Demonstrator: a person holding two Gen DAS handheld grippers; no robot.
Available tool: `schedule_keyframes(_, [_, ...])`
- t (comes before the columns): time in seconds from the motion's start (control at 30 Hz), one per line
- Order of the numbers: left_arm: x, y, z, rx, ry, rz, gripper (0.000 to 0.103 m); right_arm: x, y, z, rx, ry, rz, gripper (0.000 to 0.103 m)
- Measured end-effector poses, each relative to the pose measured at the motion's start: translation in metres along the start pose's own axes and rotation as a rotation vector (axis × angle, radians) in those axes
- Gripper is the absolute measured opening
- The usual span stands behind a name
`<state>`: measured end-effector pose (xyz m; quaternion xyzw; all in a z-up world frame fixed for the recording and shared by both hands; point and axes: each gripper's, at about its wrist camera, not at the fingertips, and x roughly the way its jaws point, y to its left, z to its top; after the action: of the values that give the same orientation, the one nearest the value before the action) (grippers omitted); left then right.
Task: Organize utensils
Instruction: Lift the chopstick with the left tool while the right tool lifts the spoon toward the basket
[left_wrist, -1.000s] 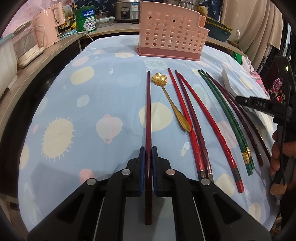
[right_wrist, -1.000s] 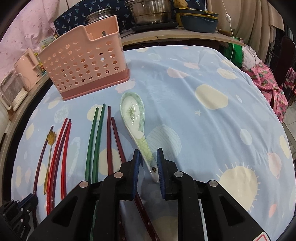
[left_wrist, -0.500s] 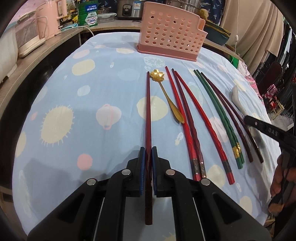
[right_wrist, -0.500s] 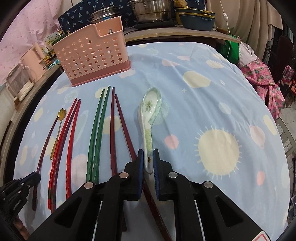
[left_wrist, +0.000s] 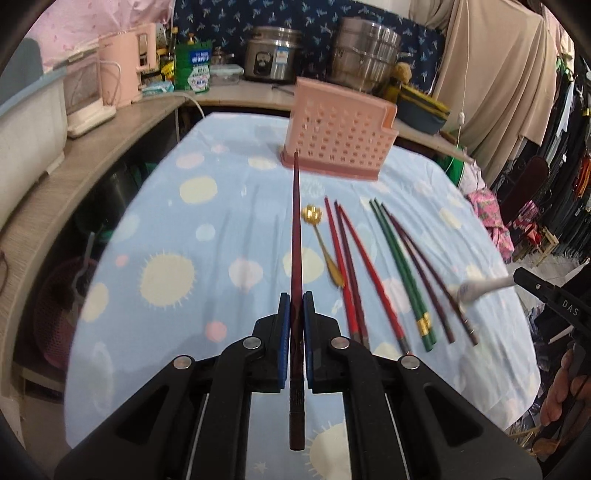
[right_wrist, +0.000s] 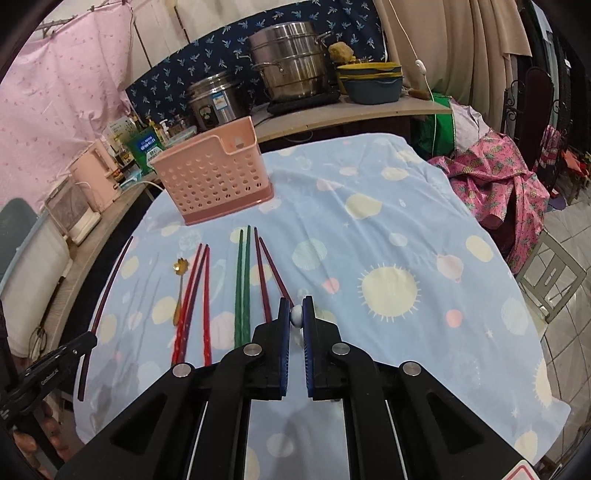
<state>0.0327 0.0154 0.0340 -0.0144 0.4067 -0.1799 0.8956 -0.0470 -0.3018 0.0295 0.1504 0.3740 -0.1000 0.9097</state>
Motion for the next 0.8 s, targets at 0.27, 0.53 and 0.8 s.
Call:
schedule_keyframes(0.27, [-0.009,-0.003,0.028,0.022,-0.005,0.012,0.006,-0.015,0.012,0.022,-0.011,-0.056,0.032,0.006])
schedule_keyframes(0.53, [0.022,0.009,-0.034,-0.001,0.157,0.003,0.007,-0.014,0.013,0.011,0.002,-0.041,0.042,0.006])
schedule_keyframes(0.8, [0.03,0.014,-0.078,0.012,0.216,0.015,0.015,-0.015,0.017,-0.004,0.002,-0.02,0.048,0.007])
